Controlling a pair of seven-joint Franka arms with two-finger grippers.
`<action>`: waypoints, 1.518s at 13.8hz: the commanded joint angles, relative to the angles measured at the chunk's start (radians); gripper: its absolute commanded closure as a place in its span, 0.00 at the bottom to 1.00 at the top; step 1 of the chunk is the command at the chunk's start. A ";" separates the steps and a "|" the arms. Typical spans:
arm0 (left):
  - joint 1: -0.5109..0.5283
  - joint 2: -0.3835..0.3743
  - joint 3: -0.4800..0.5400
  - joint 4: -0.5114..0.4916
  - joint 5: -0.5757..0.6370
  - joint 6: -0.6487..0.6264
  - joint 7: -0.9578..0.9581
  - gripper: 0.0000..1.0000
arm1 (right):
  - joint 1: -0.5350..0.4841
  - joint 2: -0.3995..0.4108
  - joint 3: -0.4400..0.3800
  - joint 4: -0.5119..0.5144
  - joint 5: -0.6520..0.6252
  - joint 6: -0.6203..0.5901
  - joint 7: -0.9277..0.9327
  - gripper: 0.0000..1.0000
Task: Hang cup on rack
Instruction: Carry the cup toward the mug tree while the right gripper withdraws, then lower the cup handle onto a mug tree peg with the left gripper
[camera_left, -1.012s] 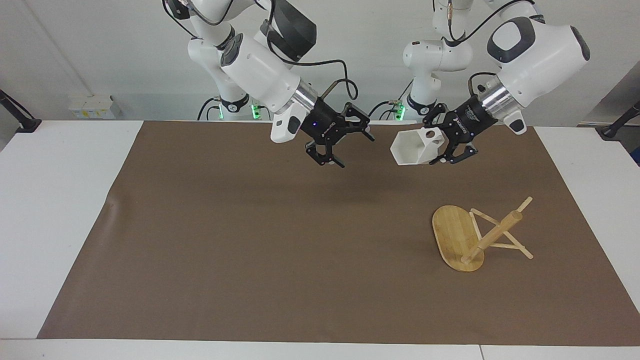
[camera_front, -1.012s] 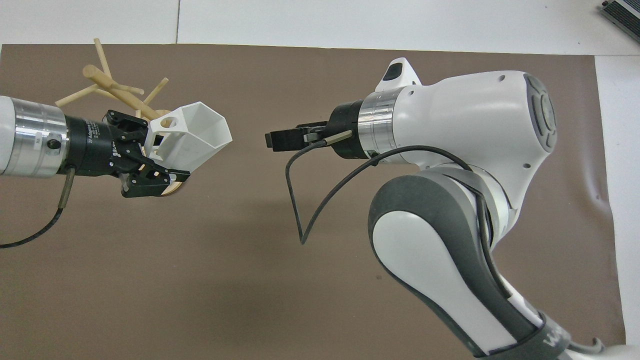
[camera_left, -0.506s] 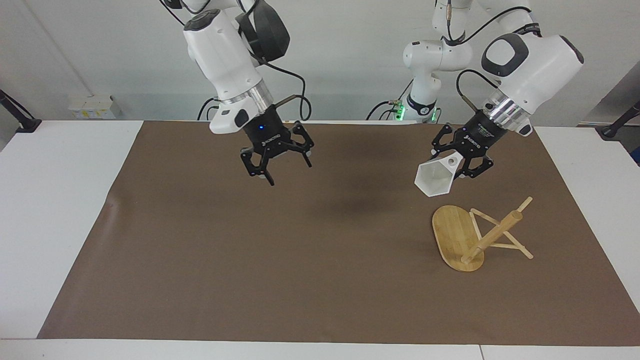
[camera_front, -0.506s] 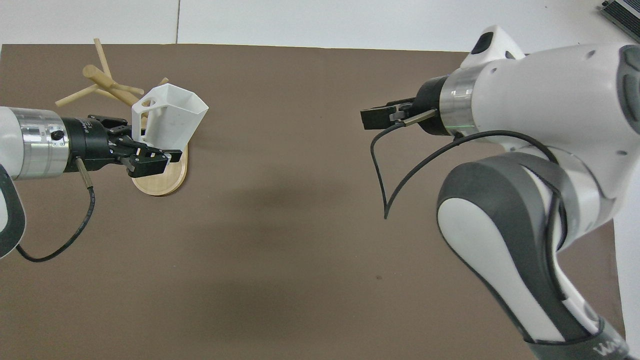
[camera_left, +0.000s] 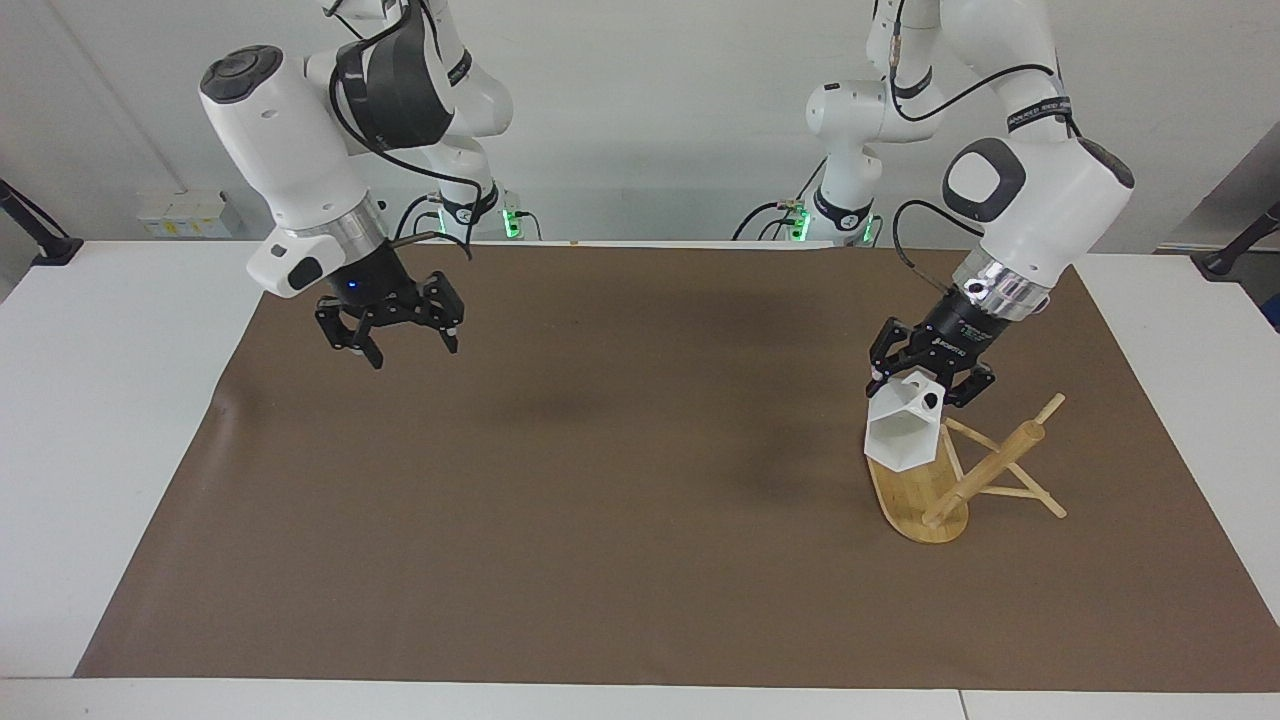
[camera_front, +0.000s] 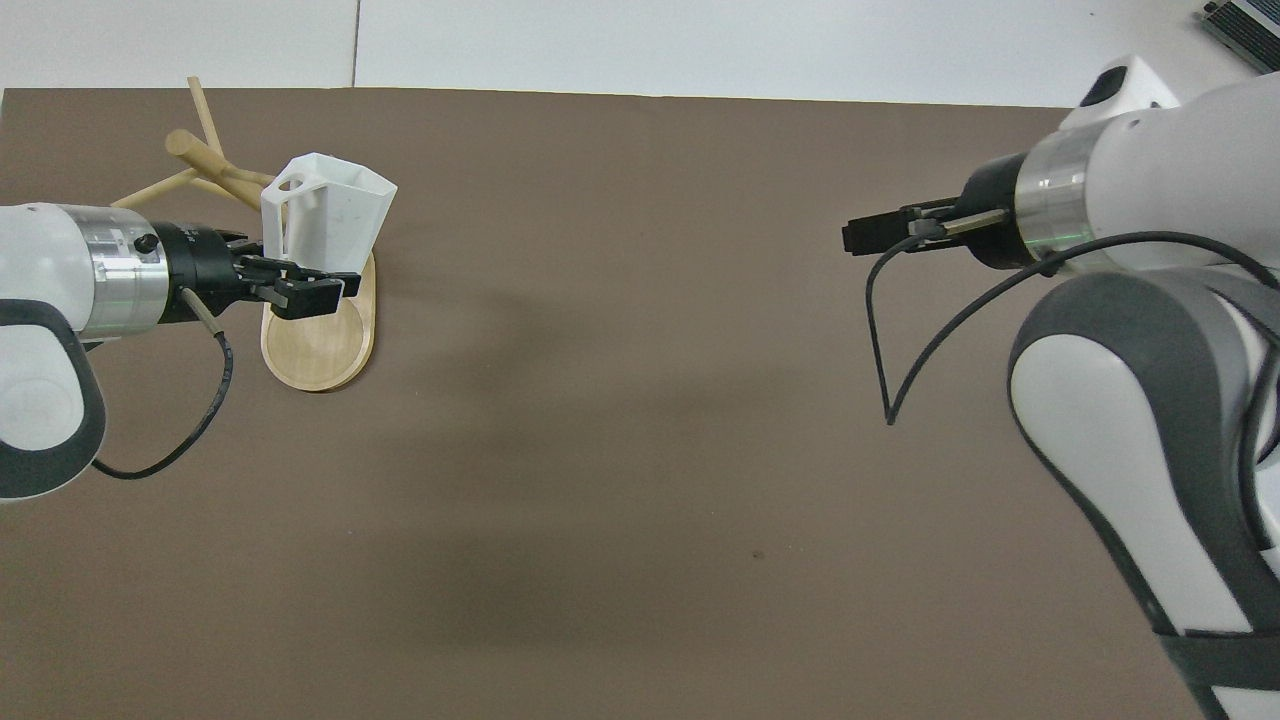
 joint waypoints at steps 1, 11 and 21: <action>-0.002 0.020 0.003 0.024 0.019 0.029 -0.057 1.00 | 0.000 -0.036 0.003 -0.033 -0.081 -0.041 0.027 0.00; 0.010 0.045 0.003 0.020 0.013 0.107 -0.183 1.00 | 0.000 -0.057 -0.054 -0.002 -0.110 -0.084 0.085 0.00; 0.053 0.056 0.001 -0.009 -0.033 0.178 -0.284 1.00 | -0.001 -0.063 -0.058 -0.006 -0.105 -0.079 0.090 0.00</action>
